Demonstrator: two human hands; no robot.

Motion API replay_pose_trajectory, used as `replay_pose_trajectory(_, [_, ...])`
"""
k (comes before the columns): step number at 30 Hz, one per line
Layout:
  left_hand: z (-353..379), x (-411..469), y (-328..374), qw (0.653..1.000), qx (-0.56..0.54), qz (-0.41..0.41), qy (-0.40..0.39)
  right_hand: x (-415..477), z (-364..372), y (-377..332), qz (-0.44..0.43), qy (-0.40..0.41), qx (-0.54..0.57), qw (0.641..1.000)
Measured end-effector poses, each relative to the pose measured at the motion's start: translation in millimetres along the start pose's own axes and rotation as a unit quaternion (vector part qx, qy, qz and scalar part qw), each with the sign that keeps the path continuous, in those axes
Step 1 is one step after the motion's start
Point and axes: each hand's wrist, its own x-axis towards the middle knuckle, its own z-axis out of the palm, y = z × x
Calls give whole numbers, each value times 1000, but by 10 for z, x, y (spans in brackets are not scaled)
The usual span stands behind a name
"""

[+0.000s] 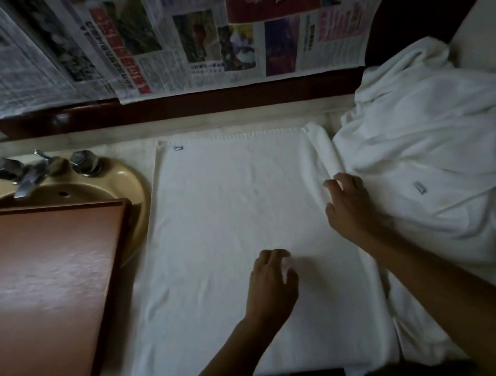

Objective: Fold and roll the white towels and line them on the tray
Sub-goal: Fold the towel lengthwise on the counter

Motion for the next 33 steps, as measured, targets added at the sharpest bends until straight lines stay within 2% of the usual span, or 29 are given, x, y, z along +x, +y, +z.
replay_pose_trajectory(3, [272, 193, 405, 997, -70, -34, -9, 568, -32, 146, -29, -26, -36, 999])
replay_pose_trajectory(8, [662, 447, 863, 985, -132, -108, -38, 1174, -48, 234, -8, -103, -87, 991])
replay_pose_trajectory(11, [792, 555, 1034, 970, -167, -164, -60, 1353, -9, 292, -64, -123, -156, 978])
replay_pose_trajectory(13, [851, 585, 1138, 955, -203, -203, -73, 1467, 27, 339, -135, -165, -230, 950])
replay_pose_trajectory(15, [912, 585, 1230, 943, -225, -231, -87, 1545, -28, 320, -125, -198, -214, 948])
replay_pose_trajectory(17, [960, 584, 1279, 939, -218, -247, -96, 1614, -103, 324, -58, -153, -88, 983])
replay_pose_trajectory(18, [971, 592, 1287, 941, -208, -248, -101, 1679, -114, 342, 7, -136, -15, 991])
replay_pose_trajectory(20, [958, 607, 1294, 943, -196, -244, -114, 1755, -162, 425, 102, -141, 78, 982])
replay_pose_trajectory(22, [923, 614, 1284, 936, -222, -245, -119, 1818, -163, 551, 162, -135, 173, 962])
replay_pose_trajectory(25, [838, 587, 1239, 916, -287, -258, -109, 1847, -133, 690, 240, -116, 327, 907])
replay_pose_trajectory(28, [689, 509, 1181, 889, -372, -251, -92, 1876, -150, 698, 301, -136, 469, 819])
replay_pose_trajectory(30, [529, 438, 1158, 876, -411, -243, -75, 1924, -199, 605, 305, -135, 547, 768])
replay_pose_trajectory(31, [431, 401, 1146, 871, -424, -238, -66, 1950, -245, 519, 300, -130, 574, 751])
replay_pose_trajectory(33, [203, 339, 1130, 864, -446, -228, -39, 1998, -330, 321, 287, -120, 598, 739])
